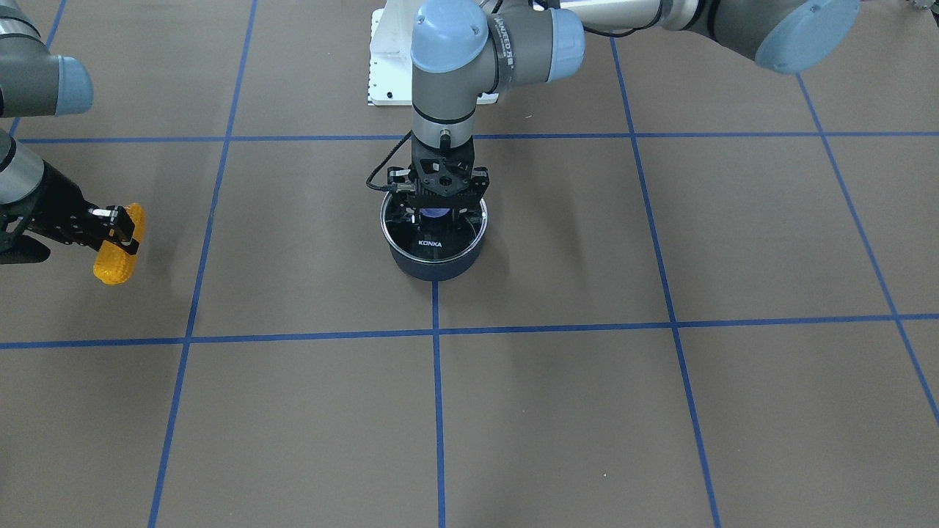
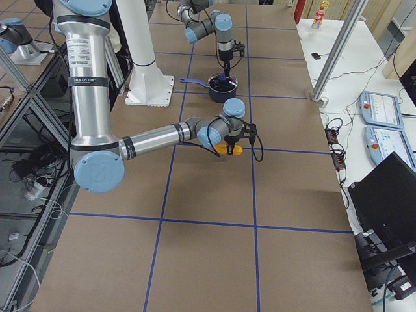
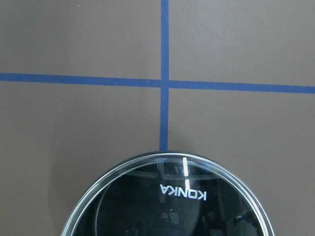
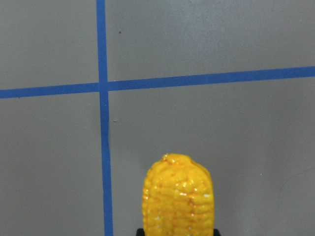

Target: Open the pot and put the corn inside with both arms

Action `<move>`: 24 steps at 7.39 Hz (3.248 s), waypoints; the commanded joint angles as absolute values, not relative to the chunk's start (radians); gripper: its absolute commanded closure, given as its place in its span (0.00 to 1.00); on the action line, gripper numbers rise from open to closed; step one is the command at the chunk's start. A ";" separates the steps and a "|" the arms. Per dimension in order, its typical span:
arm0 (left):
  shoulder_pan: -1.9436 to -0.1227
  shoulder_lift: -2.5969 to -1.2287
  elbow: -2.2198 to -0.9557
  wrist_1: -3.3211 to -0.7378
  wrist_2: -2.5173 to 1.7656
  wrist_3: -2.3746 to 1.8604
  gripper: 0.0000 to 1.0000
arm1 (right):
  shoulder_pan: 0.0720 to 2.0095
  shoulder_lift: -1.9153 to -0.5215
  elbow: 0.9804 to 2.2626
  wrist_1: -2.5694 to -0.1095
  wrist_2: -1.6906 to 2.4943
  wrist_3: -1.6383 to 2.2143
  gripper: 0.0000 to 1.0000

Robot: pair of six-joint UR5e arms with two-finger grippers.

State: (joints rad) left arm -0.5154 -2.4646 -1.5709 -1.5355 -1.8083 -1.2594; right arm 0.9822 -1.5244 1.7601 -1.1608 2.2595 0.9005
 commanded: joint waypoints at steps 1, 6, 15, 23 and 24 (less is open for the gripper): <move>-0.515 -2.465 -1.574 -1.536 -1.807 -1.261 0.10 | 0.983 -1.526 1.759 -1.161 2.258 0.900 0.67; -0.496 -2.451 -1.582 -1.528 -1.805 -1.261 0.15 | 0.983 -1.523 1.756 -1.161 2.260 0.900 0.67; -0.492 -2.431 -1.696 -1.437 -1.818 -1.207 0.40 | 0.983 -1.516 1.756 -1.163 2.258 0.902 0.67; -0.716 -1.848 -2.056 -1.614 -1.951 -0.761 0.46 | 0.849 -1.107 1.779 -1.477 2.183 1.237 0.67; -0.771 -1.774 -2.037 -1.685 -2.000 -0.688 0.46 | 0.821 -1.065 1.779 -1.486 2.166 1.288 0.67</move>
State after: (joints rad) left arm -0.7072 -1.8766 -2.0525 -1.5834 -1.9425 -0.7702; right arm 0.8568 -1.1290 1.7788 -1.4529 2.1909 1.2242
